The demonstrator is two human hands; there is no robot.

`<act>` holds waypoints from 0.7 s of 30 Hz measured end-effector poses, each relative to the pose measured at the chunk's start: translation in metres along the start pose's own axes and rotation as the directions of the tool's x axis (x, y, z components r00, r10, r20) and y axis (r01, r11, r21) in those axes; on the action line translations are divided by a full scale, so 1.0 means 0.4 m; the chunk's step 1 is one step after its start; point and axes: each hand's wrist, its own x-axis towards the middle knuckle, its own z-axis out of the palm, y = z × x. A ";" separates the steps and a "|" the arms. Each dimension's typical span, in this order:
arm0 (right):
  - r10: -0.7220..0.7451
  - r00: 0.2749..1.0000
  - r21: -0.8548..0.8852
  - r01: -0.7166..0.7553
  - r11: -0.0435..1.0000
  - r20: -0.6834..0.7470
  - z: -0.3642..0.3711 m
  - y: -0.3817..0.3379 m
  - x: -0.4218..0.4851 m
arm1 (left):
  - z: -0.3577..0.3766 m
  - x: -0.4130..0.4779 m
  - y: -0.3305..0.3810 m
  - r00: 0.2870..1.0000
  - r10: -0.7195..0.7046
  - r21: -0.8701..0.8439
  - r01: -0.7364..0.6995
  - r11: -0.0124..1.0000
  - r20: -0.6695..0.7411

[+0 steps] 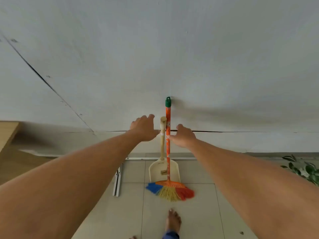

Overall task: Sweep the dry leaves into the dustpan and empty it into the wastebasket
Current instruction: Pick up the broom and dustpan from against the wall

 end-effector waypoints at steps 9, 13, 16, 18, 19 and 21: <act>-0.024 0.999 0.092 0.021 0.996 0.032 -0.001 -0.025 0.102 | 0.003 0.090 0.070 0.998 -0.055 -0.036 0.055 0.998 -0.001; -0.028 0.995 0.225 0.006 0.974 0.093 -0.005 -0.026 0.116 | 0.012 0.120 0.085 0.997 -0.073 -0.043 0.074 0.996 0.015; -0.017 0.992 0.314 -0.024 0.949 0.128 -0.007 -0.017 0.120 | 0.019 0.133 0.100 0.997 -0.079 -0.032 0.080 0.996 0.015; 0.002 0.989 0.393 -0.062 0.918 0.150 -0.008 -0.010 0.113 | 0.020 0.140 0.108 0.996 -0.084 -0.009 0.084 0.996 0.011; 0.014 0.987 0.432 -0.083 0.898 0.160 -0.009 -0.005 0.108 | 0.019 0.143 0.112 0.996 -0.087 0.018 0.086 0.996 0.023; 0.045 0.984 0.501 -0.126 0.856 0.171 -0.012 0.005 0.100 | 0.010 0.146 0.125 0.994 -0.094 0.094 0.088 0.992 0.063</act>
